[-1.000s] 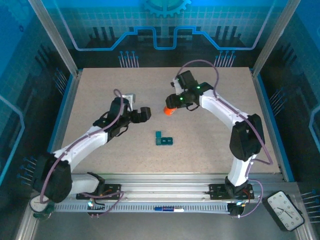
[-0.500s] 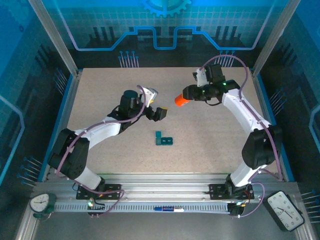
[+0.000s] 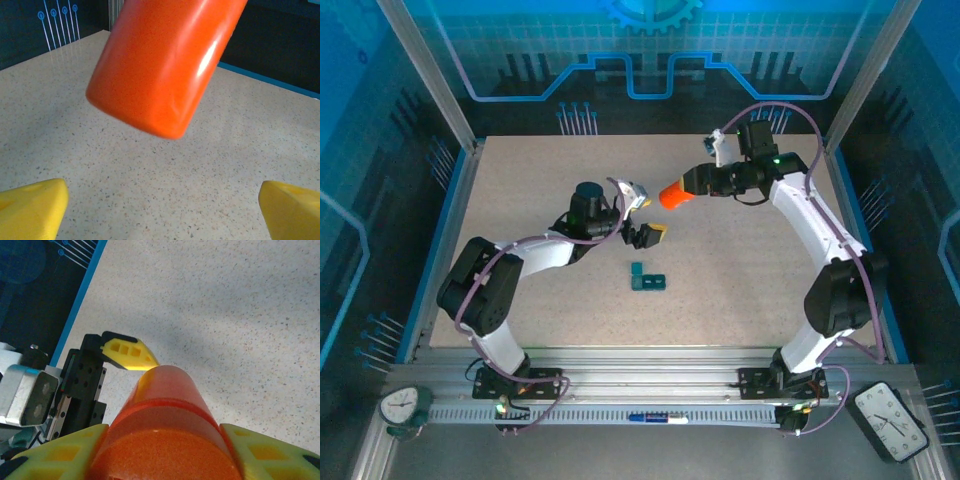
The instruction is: Sort the pills into containers
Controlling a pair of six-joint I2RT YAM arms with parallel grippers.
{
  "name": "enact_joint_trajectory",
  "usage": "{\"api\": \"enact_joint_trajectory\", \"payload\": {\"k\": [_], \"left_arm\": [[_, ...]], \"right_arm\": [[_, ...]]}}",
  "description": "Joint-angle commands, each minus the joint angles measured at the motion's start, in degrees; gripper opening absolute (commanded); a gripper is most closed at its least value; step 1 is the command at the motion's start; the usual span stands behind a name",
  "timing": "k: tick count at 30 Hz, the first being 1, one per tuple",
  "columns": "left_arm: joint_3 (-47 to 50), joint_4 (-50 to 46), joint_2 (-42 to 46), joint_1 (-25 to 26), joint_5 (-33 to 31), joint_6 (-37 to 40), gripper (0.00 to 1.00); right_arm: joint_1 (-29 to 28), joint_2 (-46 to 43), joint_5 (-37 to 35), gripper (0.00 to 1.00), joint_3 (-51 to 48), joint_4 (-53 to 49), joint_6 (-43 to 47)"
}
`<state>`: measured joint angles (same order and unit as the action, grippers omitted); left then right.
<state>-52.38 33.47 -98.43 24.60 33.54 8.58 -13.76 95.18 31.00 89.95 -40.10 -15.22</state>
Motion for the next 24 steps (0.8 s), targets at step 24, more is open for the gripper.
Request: {"api": "enact_joint_trajectory", "payload": {"k": [24], "left_arm": [[-2.7, 2.8, -0.8, 2.0, 1.0, 4.1, 0.83]], "right_arm": [[-2.6, 3.7, 10.5, 0.47, -2.6, 2.4, 0.3]]}}
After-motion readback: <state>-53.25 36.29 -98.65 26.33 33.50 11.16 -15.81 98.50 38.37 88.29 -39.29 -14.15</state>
